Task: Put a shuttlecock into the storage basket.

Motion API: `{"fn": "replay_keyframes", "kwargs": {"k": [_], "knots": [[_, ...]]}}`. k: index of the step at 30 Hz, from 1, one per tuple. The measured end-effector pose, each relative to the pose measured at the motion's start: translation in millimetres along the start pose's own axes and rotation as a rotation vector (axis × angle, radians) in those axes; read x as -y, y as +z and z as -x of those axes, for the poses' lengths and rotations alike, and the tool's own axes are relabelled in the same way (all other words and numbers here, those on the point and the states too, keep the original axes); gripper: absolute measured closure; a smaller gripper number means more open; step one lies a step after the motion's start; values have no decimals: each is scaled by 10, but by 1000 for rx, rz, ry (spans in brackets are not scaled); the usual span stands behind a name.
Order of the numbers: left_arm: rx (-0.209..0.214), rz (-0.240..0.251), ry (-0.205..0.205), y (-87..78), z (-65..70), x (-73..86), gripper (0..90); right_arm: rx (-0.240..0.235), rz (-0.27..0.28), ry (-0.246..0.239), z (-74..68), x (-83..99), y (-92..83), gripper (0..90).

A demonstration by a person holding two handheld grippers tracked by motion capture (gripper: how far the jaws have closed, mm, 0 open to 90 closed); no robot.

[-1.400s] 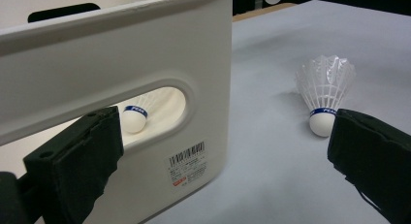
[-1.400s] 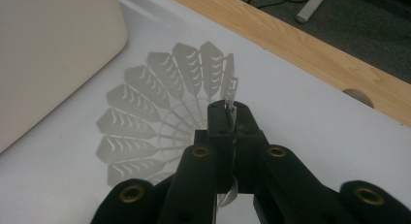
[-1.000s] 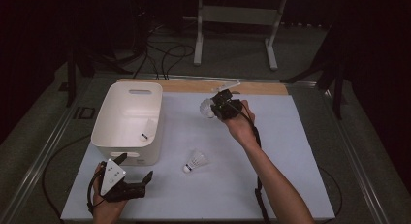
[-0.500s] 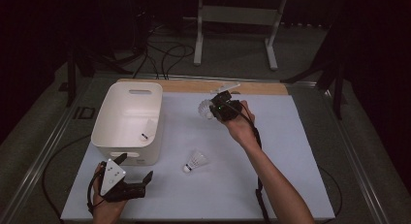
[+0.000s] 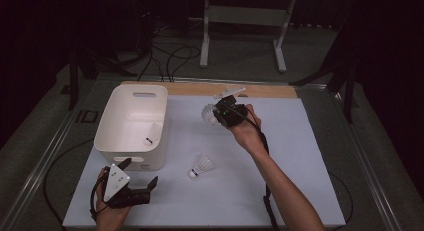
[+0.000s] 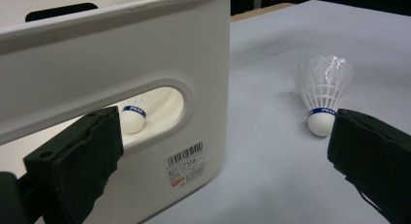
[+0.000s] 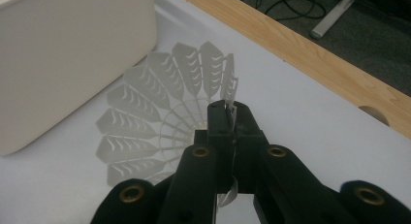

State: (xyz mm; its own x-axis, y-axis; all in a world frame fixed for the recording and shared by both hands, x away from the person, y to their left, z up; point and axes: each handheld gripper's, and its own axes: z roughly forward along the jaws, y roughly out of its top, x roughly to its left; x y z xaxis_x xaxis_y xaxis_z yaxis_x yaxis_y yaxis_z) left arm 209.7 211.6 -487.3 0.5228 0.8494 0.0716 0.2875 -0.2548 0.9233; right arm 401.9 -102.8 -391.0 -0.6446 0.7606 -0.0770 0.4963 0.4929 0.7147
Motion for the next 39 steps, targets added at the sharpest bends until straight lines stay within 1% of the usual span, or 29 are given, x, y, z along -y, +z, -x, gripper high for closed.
{"fn": "replay_keyframes", "kwargs": {"k": [3,14,21,39], "knots": [[1,-1,1,1,0,0,2,-5,6,-2,-13,-5,-9,891],[-1,0,0,1,0,1,2,-23,0,-18,-69,-22,-18,890],[-1,1,1,-1,-1,0,2,-44,1,-24,-112,-39,-33,890],[0,1,1,1,0,1,2,-65,25,-36,-192,-85,-76,890]]}}
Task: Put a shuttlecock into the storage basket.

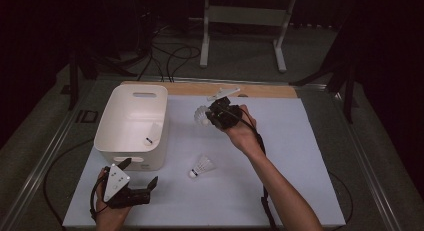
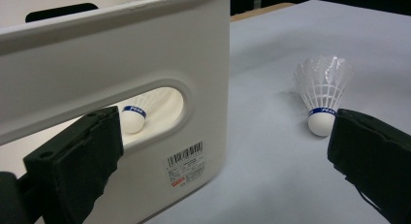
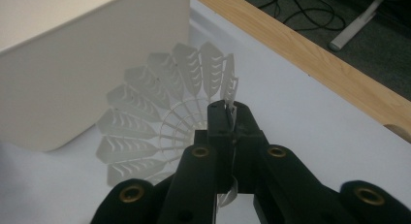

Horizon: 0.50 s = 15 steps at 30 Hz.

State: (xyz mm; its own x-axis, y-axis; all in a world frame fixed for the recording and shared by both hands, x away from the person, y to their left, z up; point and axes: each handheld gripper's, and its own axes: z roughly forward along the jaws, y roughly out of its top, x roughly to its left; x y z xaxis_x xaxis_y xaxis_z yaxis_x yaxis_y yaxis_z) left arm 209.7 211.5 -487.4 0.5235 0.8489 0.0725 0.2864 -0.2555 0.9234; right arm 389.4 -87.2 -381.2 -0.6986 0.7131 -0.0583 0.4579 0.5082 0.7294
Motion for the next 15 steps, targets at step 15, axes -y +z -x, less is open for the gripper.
{"fn": "replay_keyframes", "kwargs": {"k": [15], "knots": [[2,0,-1,2,2,-1,2,-37,14,3,-51,-49,17,890]]}}
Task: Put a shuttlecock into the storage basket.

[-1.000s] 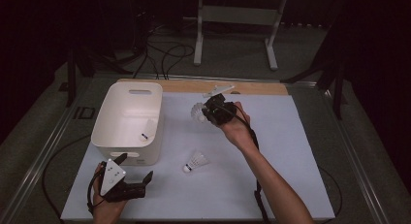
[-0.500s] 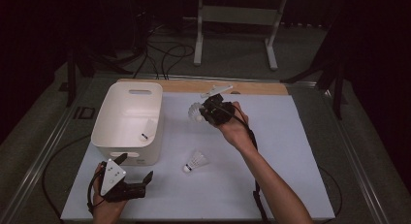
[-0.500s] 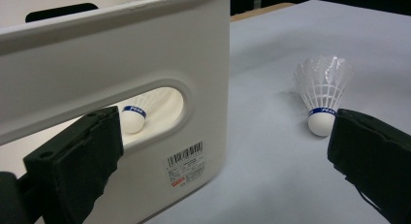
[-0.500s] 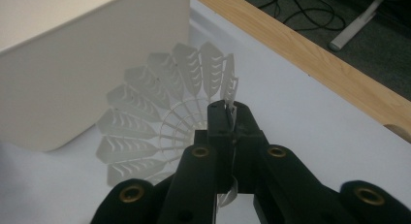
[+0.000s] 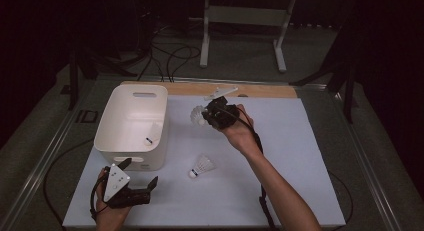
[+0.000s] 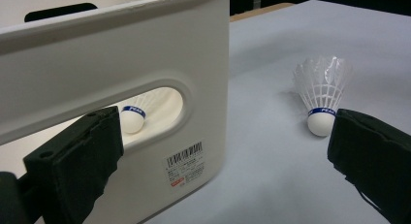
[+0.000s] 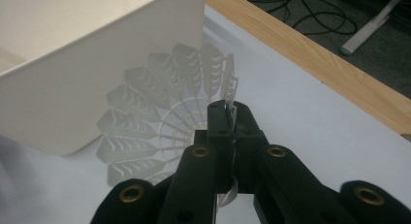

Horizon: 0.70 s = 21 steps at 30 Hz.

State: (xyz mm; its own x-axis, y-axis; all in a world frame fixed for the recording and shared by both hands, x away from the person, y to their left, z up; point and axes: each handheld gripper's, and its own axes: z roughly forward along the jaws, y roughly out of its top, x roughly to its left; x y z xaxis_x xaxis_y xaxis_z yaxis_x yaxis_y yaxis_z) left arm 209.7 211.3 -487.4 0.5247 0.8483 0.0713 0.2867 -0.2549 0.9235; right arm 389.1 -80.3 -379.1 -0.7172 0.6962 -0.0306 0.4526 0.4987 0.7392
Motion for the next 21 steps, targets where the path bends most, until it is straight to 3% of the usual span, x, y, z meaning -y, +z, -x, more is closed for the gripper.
{"fn": "replay_keyframes", "kwargs": {"k": [21], "knots": [[-1,0,1,-1,-2,-1,2,-36,21,16,-40,-42,8,890]]}}
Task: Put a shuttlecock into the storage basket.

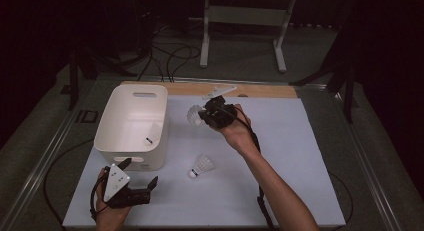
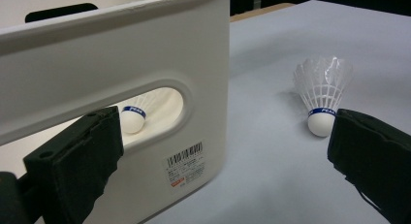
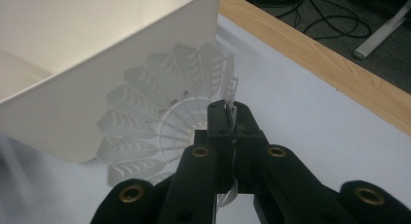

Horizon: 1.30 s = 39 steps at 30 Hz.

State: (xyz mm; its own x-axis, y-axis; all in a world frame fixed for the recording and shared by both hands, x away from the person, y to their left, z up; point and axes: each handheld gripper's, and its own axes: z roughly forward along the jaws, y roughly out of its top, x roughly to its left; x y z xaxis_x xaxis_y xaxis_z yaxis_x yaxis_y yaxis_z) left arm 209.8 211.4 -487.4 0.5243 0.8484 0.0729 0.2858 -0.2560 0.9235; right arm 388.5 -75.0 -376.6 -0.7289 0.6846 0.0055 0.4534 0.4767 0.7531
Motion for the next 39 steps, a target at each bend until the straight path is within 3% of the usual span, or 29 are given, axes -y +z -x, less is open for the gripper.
{"fn": "replay_keyframes", "kwargs": {"k": [39], "knots": [[0,1,-3,-1,-2,0,2,-27,33,-4,-93,-119,-29,890]]}}
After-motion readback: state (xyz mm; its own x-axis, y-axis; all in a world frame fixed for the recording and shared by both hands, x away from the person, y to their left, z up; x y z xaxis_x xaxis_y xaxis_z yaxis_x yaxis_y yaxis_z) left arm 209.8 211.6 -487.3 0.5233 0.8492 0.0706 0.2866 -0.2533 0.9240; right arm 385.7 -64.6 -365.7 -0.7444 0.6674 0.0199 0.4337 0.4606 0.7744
